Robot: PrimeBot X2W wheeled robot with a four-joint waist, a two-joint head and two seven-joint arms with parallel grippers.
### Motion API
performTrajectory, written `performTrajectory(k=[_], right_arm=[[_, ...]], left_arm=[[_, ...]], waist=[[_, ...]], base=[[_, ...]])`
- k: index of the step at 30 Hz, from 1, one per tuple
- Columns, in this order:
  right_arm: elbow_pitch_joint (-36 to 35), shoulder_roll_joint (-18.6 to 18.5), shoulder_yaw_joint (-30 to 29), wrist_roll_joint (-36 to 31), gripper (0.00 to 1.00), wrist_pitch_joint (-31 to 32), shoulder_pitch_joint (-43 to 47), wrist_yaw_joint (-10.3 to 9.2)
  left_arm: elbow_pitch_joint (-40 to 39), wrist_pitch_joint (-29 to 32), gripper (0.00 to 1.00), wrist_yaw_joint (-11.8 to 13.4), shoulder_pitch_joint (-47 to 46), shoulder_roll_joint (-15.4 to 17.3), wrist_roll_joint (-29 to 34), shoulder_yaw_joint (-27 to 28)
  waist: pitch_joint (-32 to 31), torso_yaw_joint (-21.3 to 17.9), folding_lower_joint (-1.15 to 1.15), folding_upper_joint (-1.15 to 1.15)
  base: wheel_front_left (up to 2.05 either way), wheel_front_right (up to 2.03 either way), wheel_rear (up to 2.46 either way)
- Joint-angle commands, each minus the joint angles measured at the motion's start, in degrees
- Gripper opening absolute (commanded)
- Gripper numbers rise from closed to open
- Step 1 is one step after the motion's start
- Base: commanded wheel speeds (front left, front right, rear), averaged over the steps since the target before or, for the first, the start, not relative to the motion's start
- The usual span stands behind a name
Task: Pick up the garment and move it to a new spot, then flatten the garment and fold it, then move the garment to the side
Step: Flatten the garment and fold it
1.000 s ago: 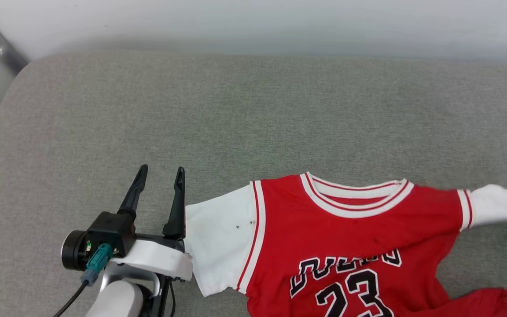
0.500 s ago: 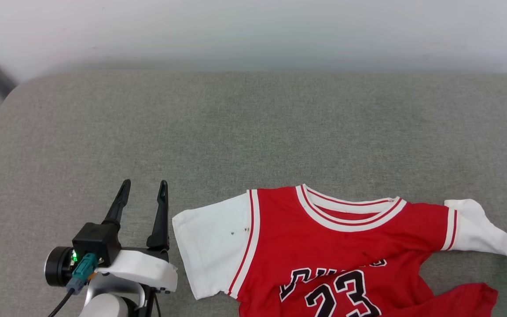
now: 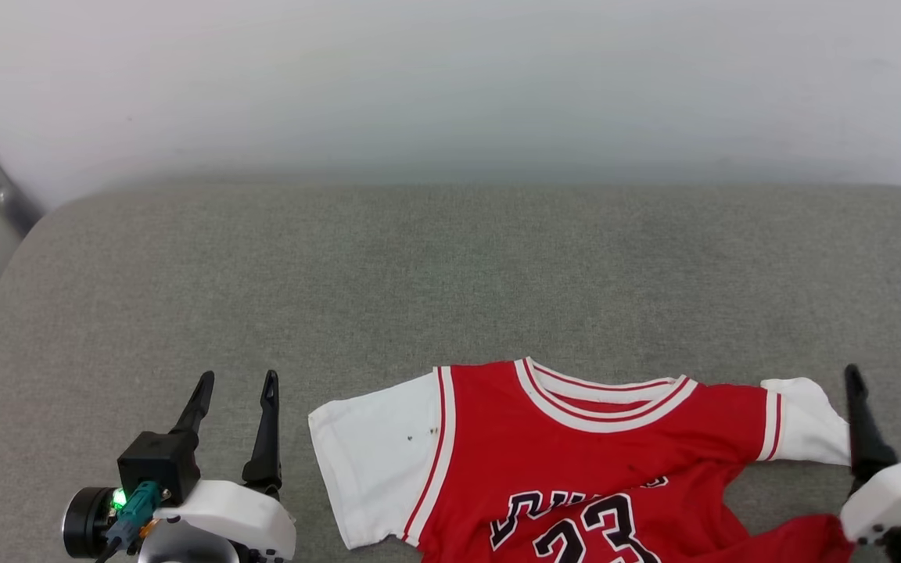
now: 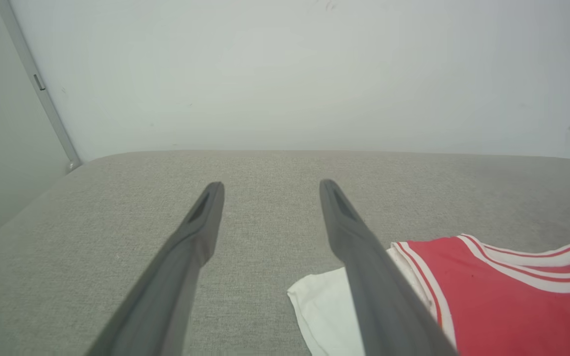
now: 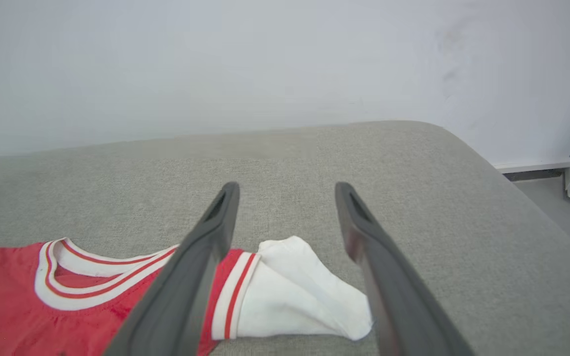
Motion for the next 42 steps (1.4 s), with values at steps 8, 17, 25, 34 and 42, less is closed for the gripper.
performTrajectory(k=[8,17,25,34,42], right_arm=[[-10.8,3.9,6.2,-2.8,1.0,-2.4,8.1,-0.03],[-20.8,6.8,9.3,-3.5,1.0,0.0,13.2,-0.04],[-22.4,7.4,10.8,-2.7,1.0,0.5,11.8,-0.04],[-20.1,7.7,11.3,-0.9,1.0,-0.6,10.3,-0.04],[-19.1,7.7,10.9,-0.1,1.0,-1.3,9.7,-0.04]], left_arm=[[1.5,3.0,1.0,-0.1,1.8,1.8,-1.5,0.2],[5.0,12.1,1.0,-4.9,-2.2,4.5,-6.9,0.4],[15.5,27.4,1.0,-13.2,-10.3,7.7,-12.1,-3.0],[24.1,42.9,1.0,-17.3,-15.9,9.4,-15.2,-7.1],[26.0,53.8,0.06,-18.4,-13.9,6.8,-18.7,-11.1]], waist=[[-2.2,-1.4,0.0,0.0],[-1.5,-4.7,0.0,0.0],[1.6,-8.6,0.0,0.0],[5.1,-11.7,0.0,0.0],[6.0,-12.6,0.0,0.0]], base=[[0.0,0.0,0.0],[0.0,0.0,0.0],[0.0,0.0,0.0],[0.0,0.0,0.0],[0.0,0.0,0.0]])
